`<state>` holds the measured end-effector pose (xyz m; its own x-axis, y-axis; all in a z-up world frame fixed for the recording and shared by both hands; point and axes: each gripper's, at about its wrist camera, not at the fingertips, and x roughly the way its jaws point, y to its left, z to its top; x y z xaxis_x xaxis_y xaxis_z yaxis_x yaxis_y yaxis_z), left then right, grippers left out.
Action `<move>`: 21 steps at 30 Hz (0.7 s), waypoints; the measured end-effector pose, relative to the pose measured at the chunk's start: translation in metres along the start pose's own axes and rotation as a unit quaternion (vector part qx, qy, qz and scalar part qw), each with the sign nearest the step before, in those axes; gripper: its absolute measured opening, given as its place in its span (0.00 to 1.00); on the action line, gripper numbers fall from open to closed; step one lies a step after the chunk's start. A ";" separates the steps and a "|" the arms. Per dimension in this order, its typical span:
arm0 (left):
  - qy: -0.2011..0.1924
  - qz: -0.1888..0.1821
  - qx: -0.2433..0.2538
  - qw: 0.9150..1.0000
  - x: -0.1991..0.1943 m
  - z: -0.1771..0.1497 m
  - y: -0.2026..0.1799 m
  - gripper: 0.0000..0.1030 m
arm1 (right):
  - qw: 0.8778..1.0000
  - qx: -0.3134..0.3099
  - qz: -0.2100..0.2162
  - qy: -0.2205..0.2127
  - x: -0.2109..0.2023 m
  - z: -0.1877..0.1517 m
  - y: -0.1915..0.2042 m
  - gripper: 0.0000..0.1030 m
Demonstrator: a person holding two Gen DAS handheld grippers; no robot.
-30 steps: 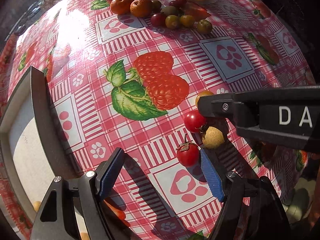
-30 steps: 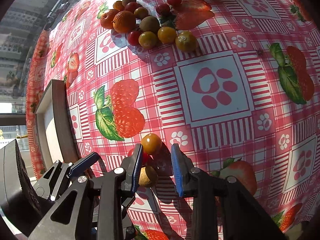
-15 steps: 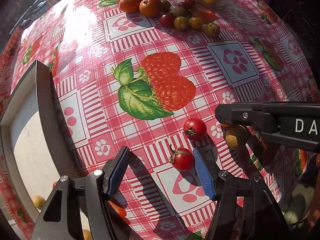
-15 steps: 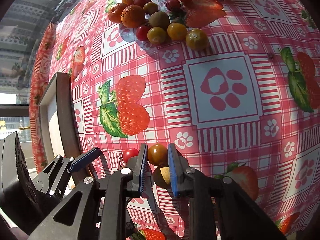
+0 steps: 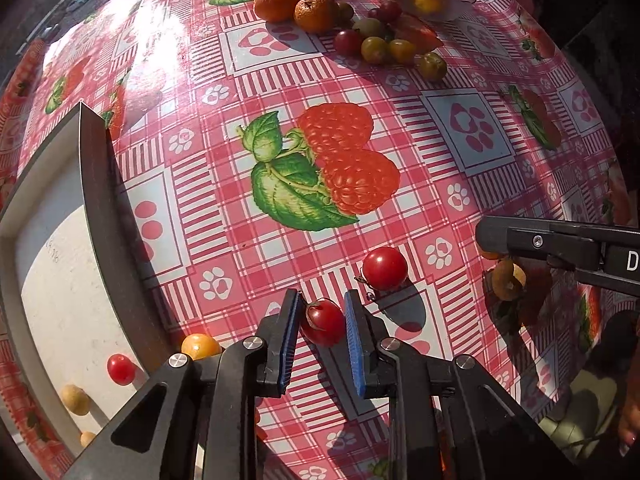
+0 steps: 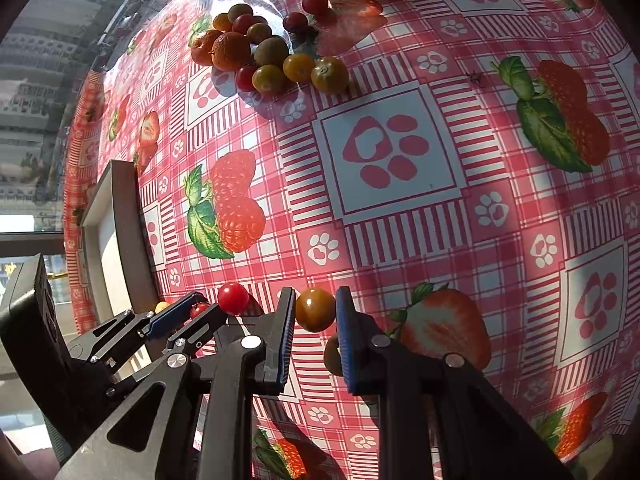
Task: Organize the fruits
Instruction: 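Carry both held cherry tomatoes over the white tray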
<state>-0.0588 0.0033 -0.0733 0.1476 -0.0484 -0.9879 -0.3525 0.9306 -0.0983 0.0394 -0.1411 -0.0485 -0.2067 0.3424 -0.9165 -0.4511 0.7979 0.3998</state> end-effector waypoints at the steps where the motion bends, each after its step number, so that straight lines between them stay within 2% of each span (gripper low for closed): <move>1: -0.001 0.001 0.002 1.000 0.000 0.000 0.000 0.23 | 1.000 0.000 0.000 -0.001 -0.001 -0.001 0.000 0.21; 4: 0.000 0.004 0.003 1.000 0.000 -0.001 0.003 0.23 | 1.000 0.003 0.002 -0.003 -0.004 -0.004 0.000 0.21; 8: 0.000 -0.011 -0.017 1.000 -0.005 -0.015 0.008 0.24 | 1.000 0.008 0.002 -0.008 -0.009 -0.008 -0.003 0.21; 17: 0.001 0.003 0.016 1.000 -0.005 -0.024 0.011 0.24 | 1.000 0.024 -0.003 -0.005 -0.011 -0.016 -0.020 0.21; 21: 0.000 0.013 0.026 1.000 -0.004 -0.030 -0.003 0.24 | 1.000 0.026 -0.001 -0.006 -0.011 -0.018 -0.019 0.21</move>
<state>-0.0862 -0.0107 -0.0727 0.1388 -0.0240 -0.9900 -0.3082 0.9490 -0.0663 0.0343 -0.1691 -0.0454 -0.1957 0.3471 -0.9172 -0.4064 0.8225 0.3980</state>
